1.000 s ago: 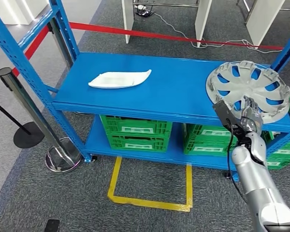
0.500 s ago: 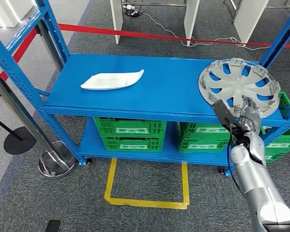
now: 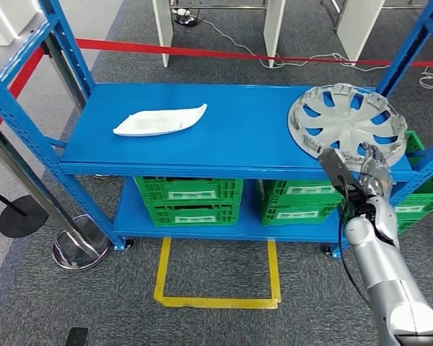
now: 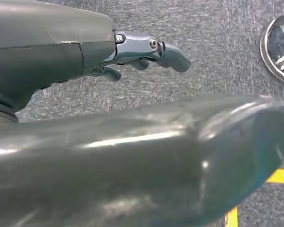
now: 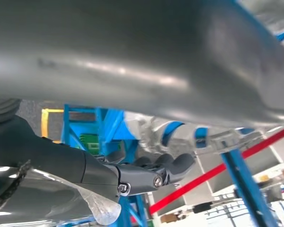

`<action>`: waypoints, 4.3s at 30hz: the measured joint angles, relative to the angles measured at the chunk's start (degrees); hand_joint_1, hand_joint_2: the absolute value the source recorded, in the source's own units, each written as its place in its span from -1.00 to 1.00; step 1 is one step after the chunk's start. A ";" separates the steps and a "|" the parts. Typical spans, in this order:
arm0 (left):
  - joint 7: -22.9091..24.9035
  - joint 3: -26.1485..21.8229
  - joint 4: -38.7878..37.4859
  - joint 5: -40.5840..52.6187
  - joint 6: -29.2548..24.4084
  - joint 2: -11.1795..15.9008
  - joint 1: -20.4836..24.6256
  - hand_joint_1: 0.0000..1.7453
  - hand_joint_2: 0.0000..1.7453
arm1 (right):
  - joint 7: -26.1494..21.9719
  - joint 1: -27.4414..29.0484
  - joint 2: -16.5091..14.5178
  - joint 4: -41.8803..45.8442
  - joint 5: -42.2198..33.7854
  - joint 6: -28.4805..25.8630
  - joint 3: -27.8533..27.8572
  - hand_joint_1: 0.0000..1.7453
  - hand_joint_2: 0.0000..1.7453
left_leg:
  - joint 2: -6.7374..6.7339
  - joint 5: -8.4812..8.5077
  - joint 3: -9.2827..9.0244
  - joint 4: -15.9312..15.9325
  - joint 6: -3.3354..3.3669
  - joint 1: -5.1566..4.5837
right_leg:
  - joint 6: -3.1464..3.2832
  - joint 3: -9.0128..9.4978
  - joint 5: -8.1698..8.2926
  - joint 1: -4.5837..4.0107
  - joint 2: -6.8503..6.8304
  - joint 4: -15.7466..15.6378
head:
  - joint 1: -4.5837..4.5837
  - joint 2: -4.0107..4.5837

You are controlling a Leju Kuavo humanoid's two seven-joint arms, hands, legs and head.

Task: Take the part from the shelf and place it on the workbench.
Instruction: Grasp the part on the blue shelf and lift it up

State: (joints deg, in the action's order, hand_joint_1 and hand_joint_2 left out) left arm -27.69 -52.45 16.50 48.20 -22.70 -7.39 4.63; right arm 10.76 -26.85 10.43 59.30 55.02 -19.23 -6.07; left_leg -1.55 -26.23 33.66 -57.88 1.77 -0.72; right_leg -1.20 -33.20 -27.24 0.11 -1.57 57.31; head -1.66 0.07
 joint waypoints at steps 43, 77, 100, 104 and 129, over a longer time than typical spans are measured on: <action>-0.15 -0.86 0.00 2.16 1.25 0.08 0.78 -1.00 -1.00 | -1.97 -1.05 -0.93 1.47 9.28 1.82 -12.60 -1.00 1.00 | 1.64 -2.40 3.51 -7.98 -1.88 0.94 | 1.21 0.44 0.26 0.74 1.65 -0.20 | 0.24 0.01; 0.31 -0.85 0.01 2.78 1.89 -0.56 3.55 -1.00 -1.00 | 5.38 -10.05 -0.17 -6.76 21.02 3.11 -11.21 -1.00 1.00 | 1.79 0.42 1.04 -0.73 -1.15 0.68 | 0.48 -0.51 0.60 0.33 1.89 0.07 | 0.10 0.01; 1.03 -0.27 0.02 2.11 1.50 -0.48 2.85 -1.00 -1.00 | 6.34 -15.39 2.45 -15.53 20.91 6.16 -9.34 -1.00 1.00 | 1.70 -6.77 7.64 -14.99 -2.17 0.92 | 1.39 -0.59 0.99 0.66 1.65 -0.22 | 0.13 0.01; 0.99 -0.27 0.02 2.01 1.52 -0.45 2.84 -1.00 -1.00 | 6.33 -15.37 2.45 -15.76 20.92 6.33 -9.37 -1.00 1.00 | 1.69 -2.03 5.39 -10.04 -1.98 1.03 | 1.24 -0.35 0.80 0.65 1.81 -0.15 | 0.15 0.01; 0.84 -0.23 0.02 1.66 1.66 -0.65 2.94 -1.00 -1.00 | 6.40 -14.83 2.69 -15.59 21.00 7.92 -9.46 -1.00 1.00 | 1.69 -4.41 2.45 -6.79 -1.91 0.93 | 1.22 -1.20 0.90 0.71 1.81 0.40 | 0.13 0.00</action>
State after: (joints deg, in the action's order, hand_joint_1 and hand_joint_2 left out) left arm -26.85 -52.68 16.52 49.86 -21.05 -8.04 7.57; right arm 17.16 -41.68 13.11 43.71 76.03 -11.32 -15.52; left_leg 0.14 -30.64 36.11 -64.67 -0.14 0.21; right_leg 0.01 -34.40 -26.35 0.82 0.24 57.71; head -1.53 0.07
